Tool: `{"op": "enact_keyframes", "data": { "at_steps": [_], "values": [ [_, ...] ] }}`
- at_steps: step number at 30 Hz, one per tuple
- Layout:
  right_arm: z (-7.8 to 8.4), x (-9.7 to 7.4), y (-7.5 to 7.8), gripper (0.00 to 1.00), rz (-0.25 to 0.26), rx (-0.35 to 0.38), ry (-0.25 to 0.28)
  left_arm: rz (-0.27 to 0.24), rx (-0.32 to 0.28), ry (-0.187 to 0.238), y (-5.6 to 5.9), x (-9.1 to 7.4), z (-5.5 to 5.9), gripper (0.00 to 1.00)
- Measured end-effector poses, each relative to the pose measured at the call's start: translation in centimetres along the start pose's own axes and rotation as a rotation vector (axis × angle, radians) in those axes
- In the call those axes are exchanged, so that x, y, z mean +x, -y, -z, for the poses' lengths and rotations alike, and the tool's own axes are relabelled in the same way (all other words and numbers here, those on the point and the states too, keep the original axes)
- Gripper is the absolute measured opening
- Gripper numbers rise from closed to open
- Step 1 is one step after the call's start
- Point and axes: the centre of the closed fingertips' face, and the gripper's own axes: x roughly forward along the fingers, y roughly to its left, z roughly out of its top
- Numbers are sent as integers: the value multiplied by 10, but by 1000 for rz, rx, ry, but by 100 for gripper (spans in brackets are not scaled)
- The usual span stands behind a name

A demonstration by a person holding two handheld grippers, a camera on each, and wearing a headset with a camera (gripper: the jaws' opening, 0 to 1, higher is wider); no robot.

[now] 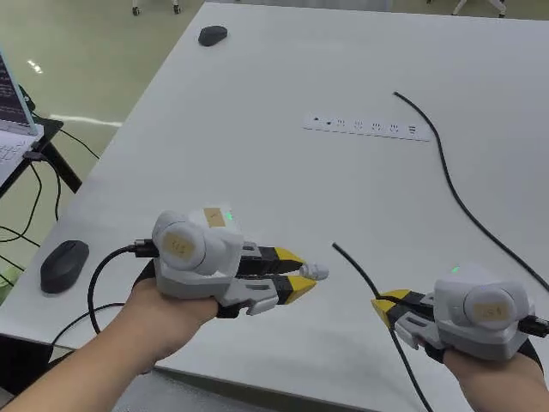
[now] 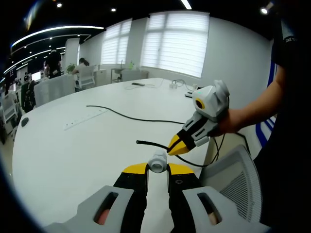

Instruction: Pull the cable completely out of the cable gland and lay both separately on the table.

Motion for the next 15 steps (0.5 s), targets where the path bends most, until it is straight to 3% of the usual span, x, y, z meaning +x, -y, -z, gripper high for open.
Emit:
{"op": "enact_keyframes", "data": {
  "at_steps": [10, 15],
  "values": [
    [-5, 2, -5, 0, 18, -31, -3, 9, -12, 1, 1, -4, 7, 15],
    [-15, 1, -11, 0, 16, -39, 2, 14, -14, -2, 2, -7, 10, 15]
  ]
}}
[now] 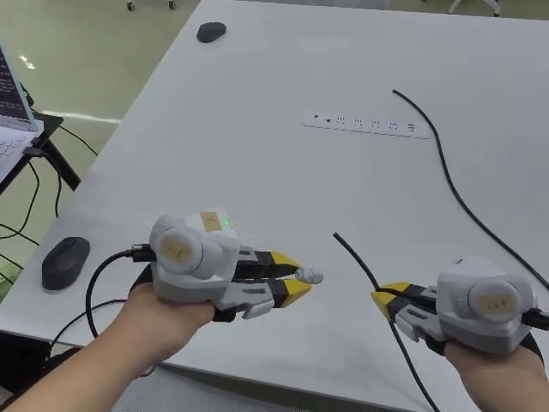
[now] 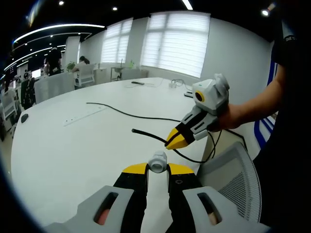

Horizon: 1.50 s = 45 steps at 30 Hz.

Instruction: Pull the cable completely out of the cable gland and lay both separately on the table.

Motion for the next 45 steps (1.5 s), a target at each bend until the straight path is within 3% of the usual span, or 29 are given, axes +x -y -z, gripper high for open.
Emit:
{"op": "enact_keyframes", "data": {
  "at_steps": [8, 12, 18, 27, 34, 45],
  "values": [
    [-13, 6, -4, 0, -4, -12, 2, 11, -4, 10, 3, -6, 8, 15],
    [-18, 12, -9, 0, -15, -35, -7, 9, -13, 18, -2, -10, 13, 15],
    [-31, 28, -13, 0, -17, -59, -23, 18, -25, -3, -10, -20, 34, 15],
    [-55, 57, -21, 0, -13, -109, -37, 25, -9, -23, -31, -31, 56, 15],
    [-63, 79, -25, 0, -12, -144, -73, 12, -49, -16, -53, -34, 76, 15],
    [-72, 107, -36, 0, -32, -247, -143, 16, -94, -12, -67, -36, 105, 15]
  ]
}}
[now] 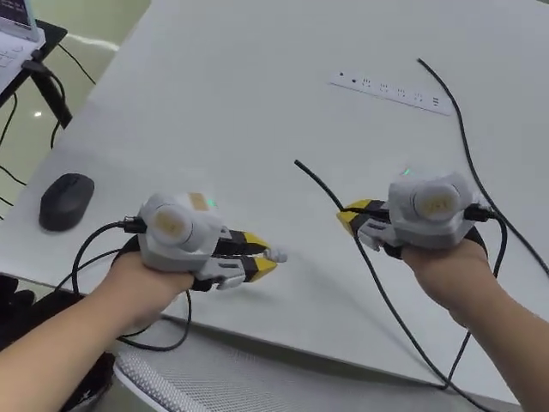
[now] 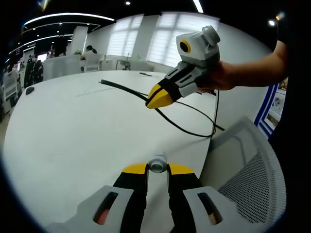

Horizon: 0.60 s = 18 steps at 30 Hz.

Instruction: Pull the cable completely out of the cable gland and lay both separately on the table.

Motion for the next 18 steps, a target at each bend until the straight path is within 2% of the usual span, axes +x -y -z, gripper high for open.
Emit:
{"op": "enact_keyframes", "data": {
  "at_steps": [8, 13, 18],
  "values": [
    [-15, 24, -13, 0, -44, -78, -31, -7, -36, 14, -11, -2, 11, 15],
    [-16, 41, -14, 0, -61, -126, -53, -19, -47, -3, -19, 1, 22, 15],
    [-21, 57, -16, 0, -86, -172, -62, -26, -65, 3, -23, 1, 26, 15]
  ]
}}
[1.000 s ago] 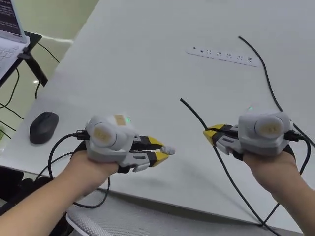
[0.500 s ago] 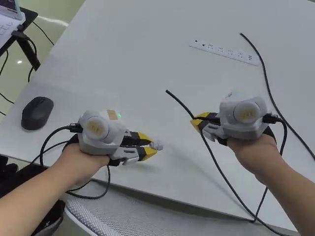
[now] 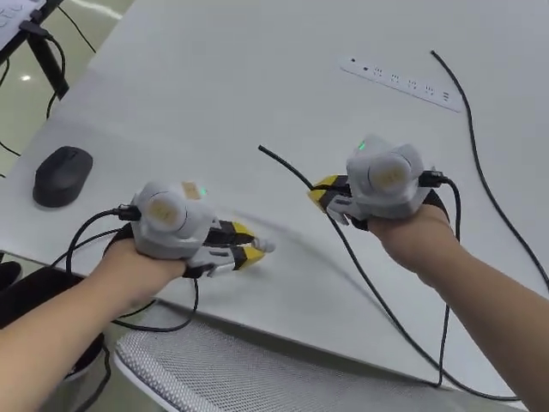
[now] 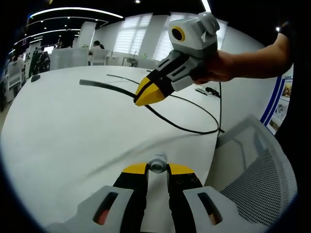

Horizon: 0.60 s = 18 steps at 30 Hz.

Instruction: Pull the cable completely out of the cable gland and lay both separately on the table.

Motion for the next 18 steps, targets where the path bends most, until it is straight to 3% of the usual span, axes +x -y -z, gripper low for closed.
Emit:
{"op": "enact_keyframes", "data": {
  "at_steps": [11, 15, 18],
  "values": [
    [8, 46, -12, 0, -74, -63, -63, -10, 5, -17, -8, 8, 10, 15],
    [15, 60, -18, 0, -98, -38, -89, -43, 1, -33, -16, 10, 18, 15],
    [18, 68, -21, 0, -103, -65, -106, -50, -14, -31, -18, 10, 21, 15]
  ]
}}
